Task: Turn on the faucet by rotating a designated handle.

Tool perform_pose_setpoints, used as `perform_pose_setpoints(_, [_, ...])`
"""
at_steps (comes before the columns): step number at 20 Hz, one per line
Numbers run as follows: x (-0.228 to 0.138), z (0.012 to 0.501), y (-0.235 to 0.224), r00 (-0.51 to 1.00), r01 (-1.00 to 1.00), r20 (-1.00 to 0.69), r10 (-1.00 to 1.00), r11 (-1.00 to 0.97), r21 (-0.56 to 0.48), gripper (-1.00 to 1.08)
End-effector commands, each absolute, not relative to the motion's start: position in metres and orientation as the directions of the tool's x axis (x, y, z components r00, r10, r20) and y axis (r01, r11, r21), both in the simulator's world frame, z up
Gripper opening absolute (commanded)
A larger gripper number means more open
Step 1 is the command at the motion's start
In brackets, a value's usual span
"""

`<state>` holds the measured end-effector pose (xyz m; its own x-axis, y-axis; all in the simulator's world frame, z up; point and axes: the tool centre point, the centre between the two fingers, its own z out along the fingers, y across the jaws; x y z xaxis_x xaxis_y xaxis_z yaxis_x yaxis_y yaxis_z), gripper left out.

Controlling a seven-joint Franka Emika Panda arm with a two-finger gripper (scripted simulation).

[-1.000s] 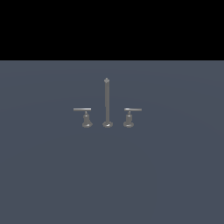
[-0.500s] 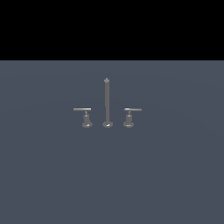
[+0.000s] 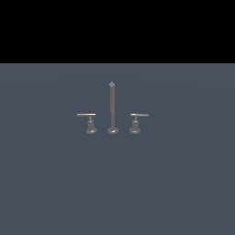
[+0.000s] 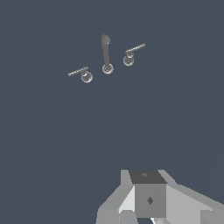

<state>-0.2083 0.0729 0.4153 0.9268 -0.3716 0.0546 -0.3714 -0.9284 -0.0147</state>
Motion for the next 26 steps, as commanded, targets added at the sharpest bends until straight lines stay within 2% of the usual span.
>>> perform_pose_setpoints(1, [-0.200, 0.401, 0.083, 0.906, -0.419, 0.052, -0.419, -0.908, -0.017, -1.00])
perform_pose_setpoints(26, [-0.096, 0.275, 0.152, 0.621, -0.783, 0.021, -0.783, -0.621, -0.025, -1.00])
